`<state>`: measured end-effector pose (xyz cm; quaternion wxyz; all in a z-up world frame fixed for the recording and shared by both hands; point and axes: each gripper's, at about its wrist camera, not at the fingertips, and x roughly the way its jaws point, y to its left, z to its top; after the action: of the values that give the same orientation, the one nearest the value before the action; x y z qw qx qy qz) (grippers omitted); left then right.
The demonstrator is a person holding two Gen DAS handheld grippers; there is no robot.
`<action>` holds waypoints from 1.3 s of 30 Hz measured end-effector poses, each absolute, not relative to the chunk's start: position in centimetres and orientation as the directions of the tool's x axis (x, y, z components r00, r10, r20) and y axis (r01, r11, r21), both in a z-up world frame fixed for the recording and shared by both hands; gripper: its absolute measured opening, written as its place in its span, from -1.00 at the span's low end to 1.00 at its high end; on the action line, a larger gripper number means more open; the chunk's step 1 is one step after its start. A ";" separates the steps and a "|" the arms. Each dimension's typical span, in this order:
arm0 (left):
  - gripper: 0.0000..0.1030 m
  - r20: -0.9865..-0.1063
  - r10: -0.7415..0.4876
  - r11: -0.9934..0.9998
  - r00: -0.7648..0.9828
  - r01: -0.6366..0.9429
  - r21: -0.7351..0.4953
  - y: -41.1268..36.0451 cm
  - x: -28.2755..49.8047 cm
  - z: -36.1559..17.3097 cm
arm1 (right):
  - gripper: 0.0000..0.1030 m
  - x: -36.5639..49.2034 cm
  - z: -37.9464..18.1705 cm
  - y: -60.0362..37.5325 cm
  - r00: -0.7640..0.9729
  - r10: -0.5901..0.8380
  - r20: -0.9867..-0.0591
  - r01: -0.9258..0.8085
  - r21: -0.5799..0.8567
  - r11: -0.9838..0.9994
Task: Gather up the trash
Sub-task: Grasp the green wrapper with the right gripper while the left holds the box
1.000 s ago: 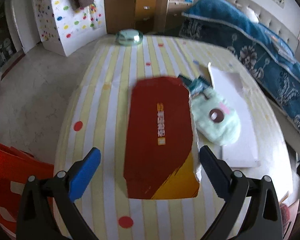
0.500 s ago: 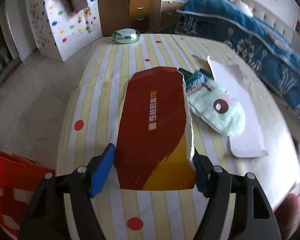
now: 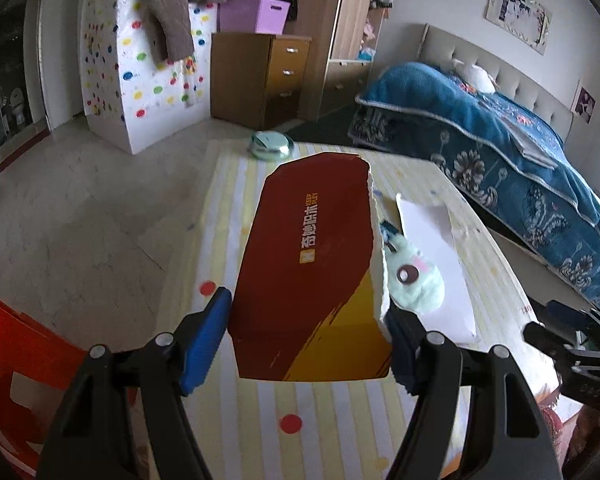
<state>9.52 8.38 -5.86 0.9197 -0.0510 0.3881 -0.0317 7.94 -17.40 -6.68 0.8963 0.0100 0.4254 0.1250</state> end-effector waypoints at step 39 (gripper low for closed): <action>0.33 -0.731 -0.060 0.998 0.679 0.040 -0.045 9.4 12.1 -7.4 | -0.97 19.2 -6.7 -6.5 0.561 0.394 -0.728 -0.369 0.206 0.906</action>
<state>12.09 9.43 -7.41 0.9162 -0.0128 0.3995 -0.0273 19.17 -6.51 -6.69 0.8834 0.0150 0.4157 0.2159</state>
